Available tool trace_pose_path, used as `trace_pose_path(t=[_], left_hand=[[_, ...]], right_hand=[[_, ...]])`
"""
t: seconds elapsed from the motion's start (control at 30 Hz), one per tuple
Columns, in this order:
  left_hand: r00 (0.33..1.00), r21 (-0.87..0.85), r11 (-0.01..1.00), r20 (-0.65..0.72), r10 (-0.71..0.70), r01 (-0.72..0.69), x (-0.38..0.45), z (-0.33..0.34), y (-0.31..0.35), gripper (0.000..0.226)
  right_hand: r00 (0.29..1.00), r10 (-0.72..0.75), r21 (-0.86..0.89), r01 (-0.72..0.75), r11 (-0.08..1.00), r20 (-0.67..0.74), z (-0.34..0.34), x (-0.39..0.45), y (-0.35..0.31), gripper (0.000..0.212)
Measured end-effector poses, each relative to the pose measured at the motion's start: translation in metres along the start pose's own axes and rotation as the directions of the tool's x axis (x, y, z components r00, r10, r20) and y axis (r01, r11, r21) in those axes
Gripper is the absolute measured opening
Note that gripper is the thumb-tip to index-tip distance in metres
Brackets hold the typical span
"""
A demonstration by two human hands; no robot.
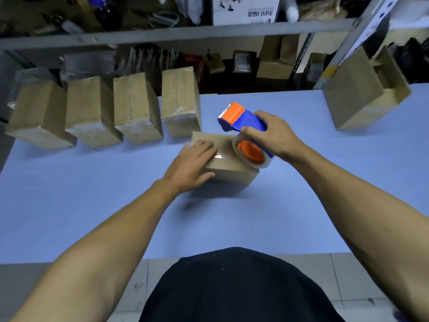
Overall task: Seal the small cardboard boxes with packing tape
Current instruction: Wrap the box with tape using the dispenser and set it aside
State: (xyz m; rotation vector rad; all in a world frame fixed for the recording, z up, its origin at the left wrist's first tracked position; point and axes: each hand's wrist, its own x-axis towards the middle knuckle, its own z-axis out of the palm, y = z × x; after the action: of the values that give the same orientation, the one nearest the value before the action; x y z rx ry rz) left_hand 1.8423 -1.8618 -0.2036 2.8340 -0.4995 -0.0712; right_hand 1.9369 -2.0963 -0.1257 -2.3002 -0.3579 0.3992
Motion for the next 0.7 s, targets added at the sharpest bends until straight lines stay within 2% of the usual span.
trace_pose_path(t=[0.07, 0.13, 0.23, 0.33, 0.43, 0.5, 0.57, 0.63, 0.67, 0.7], left_hand=[[0.987, -0.078, 0.985, 0.059, -0.149, 0.153, -0.006, 0.003, -0.01, 0.073], [0.975, -0.193, 0.956, 0.093, -0.204, 0.219, -0.007, 0.008, -0.016, 0.072], [0.988, -0.291, 0.945, 0.022, -0.151, 0.151, -0.004, 0.01, -0.018, 0.069], [0.997, -0.38, 0.924, -0.022, -0.067, 0.054, 0.0, 0.012, -0.008, 0.073], [0.998, -0.408, 0.911, 0.001, -0.058, 0.054, 0.002, 0.017, -0.001, 0.079], [0.994, -0.465, 0.88, -0.002, -0.112, 0.099, -0.001, 0.016, 0.0, 0.083], [0.974, -0.559, 0.807, 0.001, -0.225, 0.187, -0.006, 0.011, 0.0, 0.077], [0.904, -0.669, 0.671, 0.005, -0.427, 0.321, -0.009, 0.002, 0.002, 0.059], [0.837, -0.759, 0.541, 0.009, -0.547, 0.361, -0.008, -0.004, 0.003, 0.045], [0.747, -0.859, 0.366, 0.028, -0.664, 0.358, -0.004, -0.011, 0.003, 0.032]], right_hand=[[0.998, -0.034, -0.072, 0.038, 0.997, 0.057, 0.003, 0.0, -0.005, 0.05], [0.986, -0.072, -0.161, 0.096, 0.982, 0.149, 0.003, 0.001, -0.012, 0.066], [0.962, -0.145, -0.257, 0.204, 0.945, 0.232, 0.005, 0.006, -0.023, 0.065], [0.95, -0.202, -0.19, 0.25, 0.949, 0.24, 0.015, 0.009, -0.031, 0.06], [0.94, -0.227, -0.167, 0.273, 0.947, 0.253, 0.022, 0.012, -0.03, 0.061], [0.93, -0.275, -0.198, 0.325, 0.925, 0.243, 0.021, 0.014, -0.027, 0.065], [0.924, -0.315, -0.226, 0.362, 0.904, 0.217, 0.021, 0.014, -0.025, 0.066], [0.922, -0.345, -0.264, 0.383, 0.886, 0.179, 0.024, 0.013, -0.026, 0.06], [0.919, -0.359, -0.288, 0.392, 0.874, 0.163, 0.027, 0.013, -0.027, 0.055], [0.915, -0.371, -0.311, 0.403, 0.861, 0.157, 0.03, 0.013, -0.028, 0.05]])
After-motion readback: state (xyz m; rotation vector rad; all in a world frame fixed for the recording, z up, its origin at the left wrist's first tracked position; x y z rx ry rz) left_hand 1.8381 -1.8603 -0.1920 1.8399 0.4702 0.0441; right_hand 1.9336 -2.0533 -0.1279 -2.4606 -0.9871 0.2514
